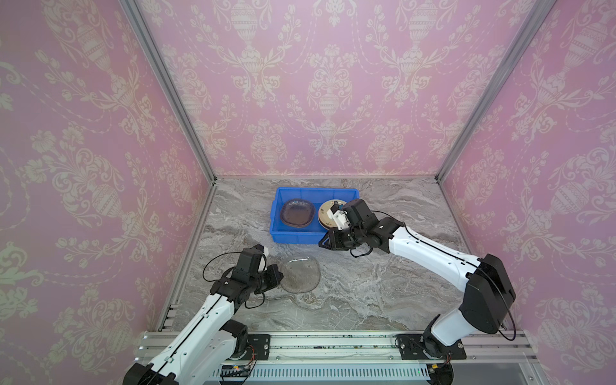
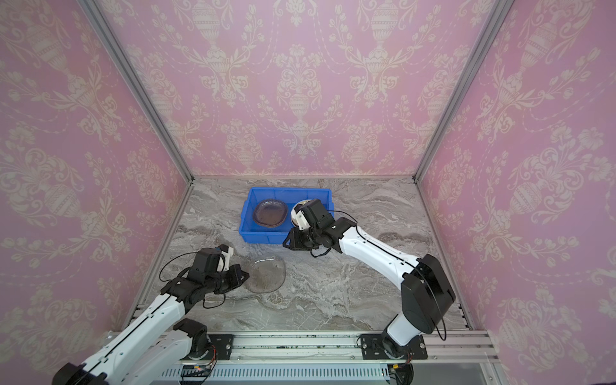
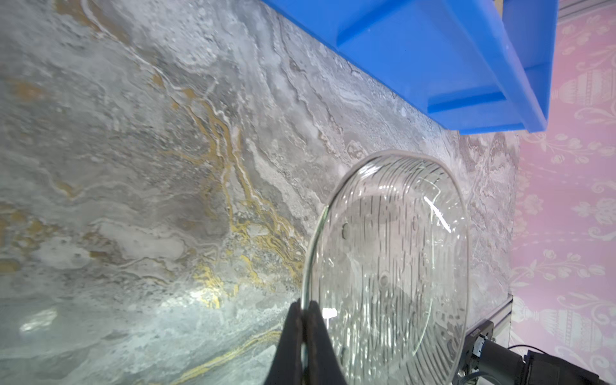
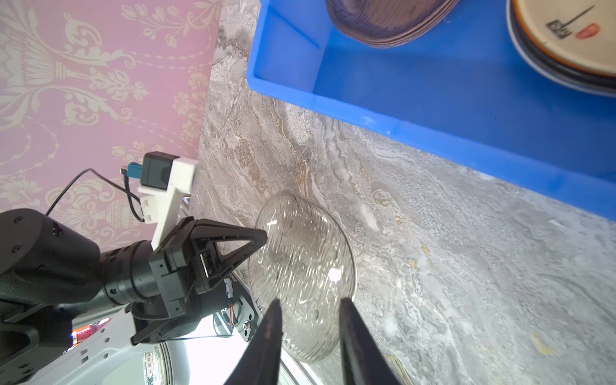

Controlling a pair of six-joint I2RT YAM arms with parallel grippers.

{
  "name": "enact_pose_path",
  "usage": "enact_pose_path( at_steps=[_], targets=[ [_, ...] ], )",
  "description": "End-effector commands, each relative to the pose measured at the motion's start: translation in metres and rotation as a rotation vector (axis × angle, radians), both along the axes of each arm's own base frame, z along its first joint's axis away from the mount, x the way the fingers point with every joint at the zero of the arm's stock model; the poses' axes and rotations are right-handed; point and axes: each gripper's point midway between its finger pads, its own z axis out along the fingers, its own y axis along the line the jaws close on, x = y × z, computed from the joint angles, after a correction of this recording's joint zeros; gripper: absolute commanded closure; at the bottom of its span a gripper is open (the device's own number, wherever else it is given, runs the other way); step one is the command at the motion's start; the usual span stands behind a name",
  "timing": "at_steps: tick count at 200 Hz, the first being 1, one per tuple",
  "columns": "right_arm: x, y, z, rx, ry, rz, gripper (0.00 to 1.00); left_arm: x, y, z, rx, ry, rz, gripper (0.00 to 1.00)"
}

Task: Place the plates into the plastic bin on the countertop
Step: Pick up the plate from the middle-left of the table.

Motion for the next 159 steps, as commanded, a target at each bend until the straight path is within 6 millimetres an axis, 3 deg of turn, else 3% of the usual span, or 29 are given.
enact_pose_path(
  at_steps=[1,47,92,133,137,159],
  targets=[
    [0.002,-0.015,0.014,-0.021,-0.027,-0.02,0.65,-0.011,-0.005,0.008,0.014,0.03,-0.016,1.0],
    [-0.004,-0.023,0.019,-0.007,-0.027,-0.036,0.63,-0.013,-0.011,0.038,0.04,-0.017,-0.068,1.0],
    [-0.012,-0.029,0.011,-0.014,0.015,-0.079,0.63,0.012,-0.003,0.06,0.096,-0.108,0.001,1.0],
    [-0.013,-0.028,0.006,-0.039,0.007,-0.098,0.6,0.03,-0.007,0.074,0.052,-0.17,0.058,1.0],
    [-0.018,-0.031,-0.008,-0.058,0.031,-0.097,0.6,0.031,-0.008,0.075,0.048,-0.175,0.06,1.0],
    [-0.019,-0.027,-0.015,-0.058,0.052,-0.088,0.59,0.035,-0.006,0.081,0.049,-0.192,0.074,1.0]
  ],
)
